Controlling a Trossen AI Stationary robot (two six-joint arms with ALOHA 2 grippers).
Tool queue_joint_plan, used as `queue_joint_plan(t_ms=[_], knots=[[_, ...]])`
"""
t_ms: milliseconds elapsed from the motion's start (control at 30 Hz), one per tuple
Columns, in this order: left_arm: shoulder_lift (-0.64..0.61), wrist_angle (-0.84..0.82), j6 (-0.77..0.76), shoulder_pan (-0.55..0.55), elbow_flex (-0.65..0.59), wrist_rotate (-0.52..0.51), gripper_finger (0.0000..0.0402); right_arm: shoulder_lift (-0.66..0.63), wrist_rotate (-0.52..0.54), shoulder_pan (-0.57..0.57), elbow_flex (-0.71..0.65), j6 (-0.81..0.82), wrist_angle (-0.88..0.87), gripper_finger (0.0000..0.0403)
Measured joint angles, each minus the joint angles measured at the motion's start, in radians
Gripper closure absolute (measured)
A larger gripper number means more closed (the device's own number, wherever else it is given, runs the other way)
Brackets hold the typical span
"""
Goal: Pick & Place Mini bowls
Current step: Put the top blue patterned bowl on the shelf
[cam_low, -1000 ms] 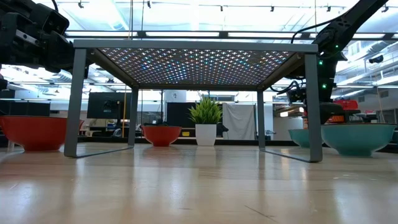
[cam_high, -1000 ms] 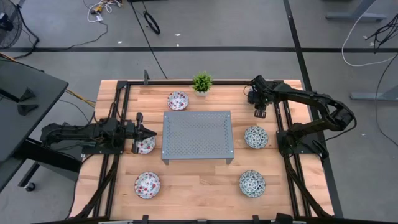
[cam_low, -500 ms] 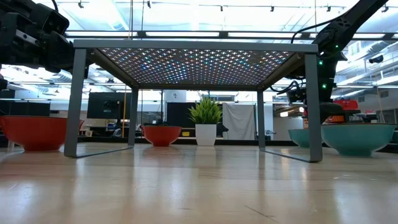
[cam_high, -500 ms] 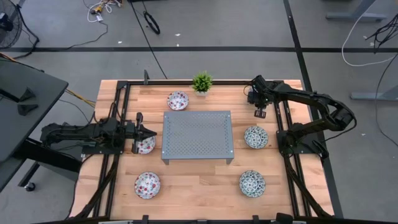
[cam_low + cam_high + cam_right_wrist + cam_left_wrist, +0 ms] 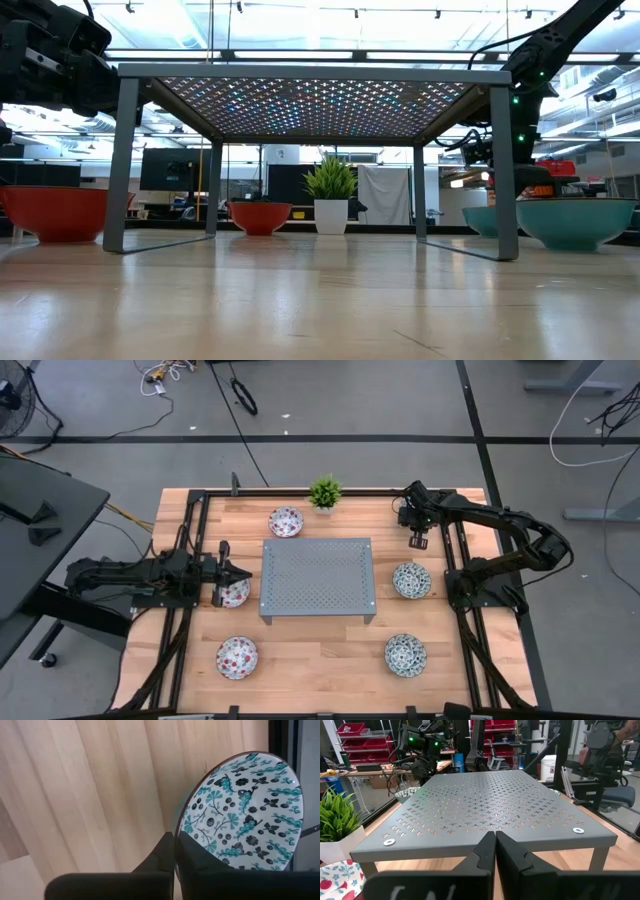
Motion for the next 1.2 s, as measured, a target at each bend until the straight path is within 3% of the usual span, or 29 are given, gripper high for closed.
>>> queue_joint_plan(t_ms=[700, 1200], knots=[[0.000, 0.000, 0.000, 0.000, 0.000, 0.000, 0.0383, -0.164, 0.073, 0.030, 0.002, 0.001, -0.034, 0.0403], [0.000, 0.000, 0.000, 0.000, 0.000, 0.000, 0.0383, -0.256, 0.074, 0.145, 0.224, -0.007, -0.205, 0.0403]])
